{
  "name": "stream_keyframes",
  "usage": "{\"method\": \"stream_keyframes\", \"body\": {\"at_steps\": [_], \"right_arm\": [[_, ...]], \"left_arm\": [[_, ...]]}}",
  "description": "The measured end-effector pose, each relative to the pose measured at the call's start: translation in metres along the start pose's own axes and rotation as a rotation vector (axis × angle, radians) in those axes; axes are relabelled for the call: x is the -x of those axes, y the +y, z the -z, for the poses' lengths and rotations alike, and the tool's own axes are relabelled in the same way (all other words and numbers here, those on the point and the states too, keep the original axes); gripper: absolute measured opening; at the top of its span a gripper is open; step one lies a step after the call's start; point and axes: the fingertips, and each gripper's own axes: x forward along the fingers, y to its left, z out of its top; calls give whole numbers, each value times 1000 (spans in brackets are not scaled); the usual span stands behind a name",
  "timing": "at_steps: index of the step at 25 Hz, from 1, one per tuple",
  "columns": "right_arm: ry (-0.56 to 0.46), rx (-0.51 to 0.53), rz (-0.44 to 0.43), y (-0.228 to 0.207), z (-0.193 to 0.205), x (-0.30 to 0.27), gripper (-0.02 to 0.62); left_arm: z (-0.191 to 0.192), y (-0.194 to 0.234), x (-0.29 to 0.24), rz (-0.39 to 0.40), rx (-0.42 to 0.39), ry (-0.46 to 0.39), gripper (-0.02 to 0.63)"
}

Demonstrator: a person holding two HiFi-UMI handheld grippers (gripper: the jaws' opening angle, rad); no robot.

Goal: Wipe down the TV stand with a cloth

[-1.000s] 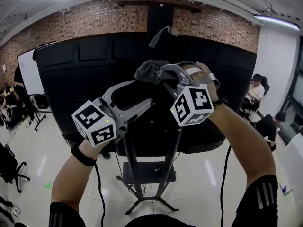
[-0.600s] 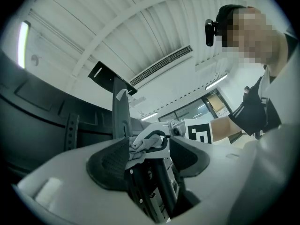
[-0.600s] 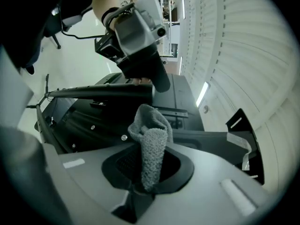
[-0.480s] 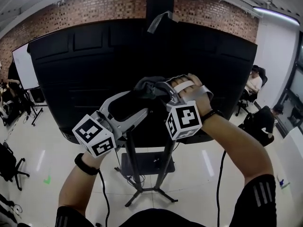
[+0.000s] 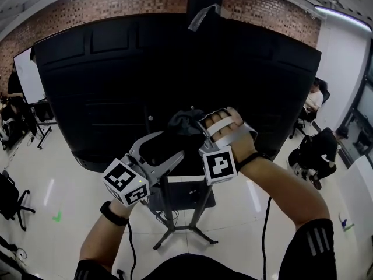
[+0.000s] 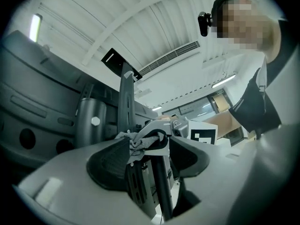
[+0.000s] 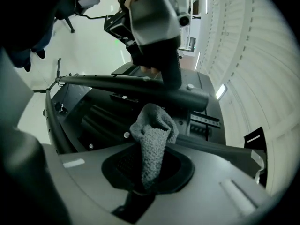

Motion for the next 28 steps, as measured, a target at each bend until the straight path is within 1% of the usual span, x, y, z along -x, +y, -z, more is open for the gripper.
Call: {"method": "stream_keyframes", "body": {"at_steps": [9,13,18,21,25,28], "right_arm": [[10,-13,-73,62,-23,-11,49],[25,-7,-135,97,-27,-17,49],[30,-36,-200,136,-36,-24,48],[44,-19,-248,158,-36,-27,49],[36,-110,-281,168,-41,-28,48],[31,-136,-275,171,-43,-24,49]], "left_arm": [[47,-7,11,-4,100,24,290],[68,-9,14,-4,125,46,290],[85,-10,18,-8,169,61,290],[93,-9,21,-13,184,63,290],[99,-12,22,-27,187,78,290],[113,-14,25,-37,201,87,290]]}}
